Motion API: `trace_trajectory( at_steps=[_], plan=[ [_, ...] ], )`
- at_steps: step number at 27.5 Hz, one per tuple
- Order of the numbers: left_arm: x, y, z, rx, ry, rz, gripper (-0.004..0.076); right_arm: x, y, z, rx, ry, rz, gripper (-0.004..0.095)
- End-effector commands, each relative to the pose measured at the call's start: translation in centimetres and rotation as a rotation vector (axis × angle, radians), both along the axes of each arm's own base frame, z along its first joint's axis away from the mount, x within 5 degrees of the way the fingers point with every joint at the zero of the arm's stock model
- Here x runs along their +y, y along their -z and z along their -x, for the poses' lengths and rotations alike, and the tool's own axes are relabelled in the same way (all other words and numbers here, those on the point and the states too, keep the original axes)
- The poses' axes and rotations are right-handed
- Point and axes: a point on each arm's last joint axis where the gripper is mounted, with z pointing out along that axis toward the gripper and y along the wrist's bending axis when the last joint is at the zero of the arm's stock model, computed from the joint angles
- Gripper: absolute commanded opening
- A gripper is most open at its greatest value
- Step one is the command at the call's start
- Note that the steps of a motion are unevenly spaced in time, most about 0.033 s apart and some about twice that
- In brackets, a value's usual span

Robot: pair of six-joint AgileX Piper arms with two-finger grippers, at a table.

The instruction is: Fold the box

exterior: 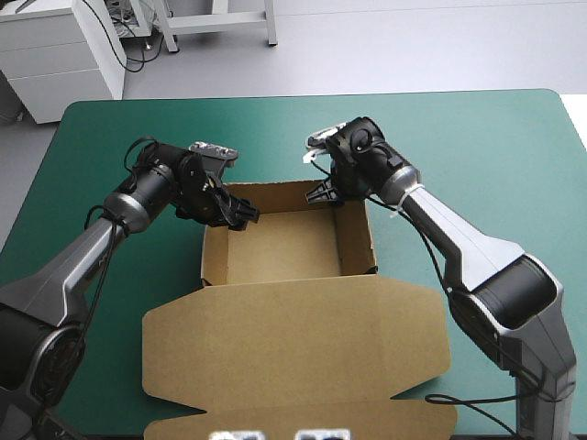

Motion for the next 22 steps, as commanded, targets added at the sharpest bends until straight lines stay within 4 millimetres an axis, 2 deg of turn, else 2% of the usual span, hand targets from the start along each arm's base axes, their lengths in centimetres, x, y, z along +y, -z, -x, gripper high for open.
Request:
trace_trajectory(
  at_steps=[1,3,5,10,12,15,17,19,22],
  plan=[
    [0.9,-5.8,0.6,-0.116,0.010,-0.055,0.0550,-1.4,-8.1,1.7,-0.195,-0.004,-0.105,0.0509],
    [1.8,-8.1,0.6,-0.157,-0.002,-0.136,0.0547,-2.0,-10.5,2.3,-0.263,0.000,-0.128,0.0509],
    [2.3,-9.9,0.9,-0.182,-0.020,-0.168,0.0547,-2.3,-11.7,2.9,-0.288,0.001,-0.151,0.0509],
    [2.3,-14.0,2.1,-0.283,-0.056,-0.050,0.0525,-2.9,-13.1,3.9,-0.311,0.020,-0.194,0.0509],
    [2.6,-15.3,3.3,-0.312,-0.043,-0.010,0.0424,-2.7,-13.1,4.1,-0.289,0.031,-0.229,0.0509],
    [3.4,-17.4,5.4,-0.371,-0.045,0.022,0.0150,-2.4,-12.6,4.2,-0.255,0.025,-0.249,0.0509],
    [4.1,-18.6,6.8,-0.418,-0.030,0.014,-0.0004,-2.4,-11.7,4.0,-0.235,0.029,-0.224,0.0509],
    [4.7,-19.1,8.0,-0.440,-0.035,0.011,-0.0006,-3.0,-10.5,3.5,-0.207,0.047,-0.193,0.0509],
    [5.4,-18.8,10.0,-0.427,-0.030,0.021,-0.0008,-3.7,-8.8,3.0,-0.139,0.085,-0.198,0.0509]
  ],
)
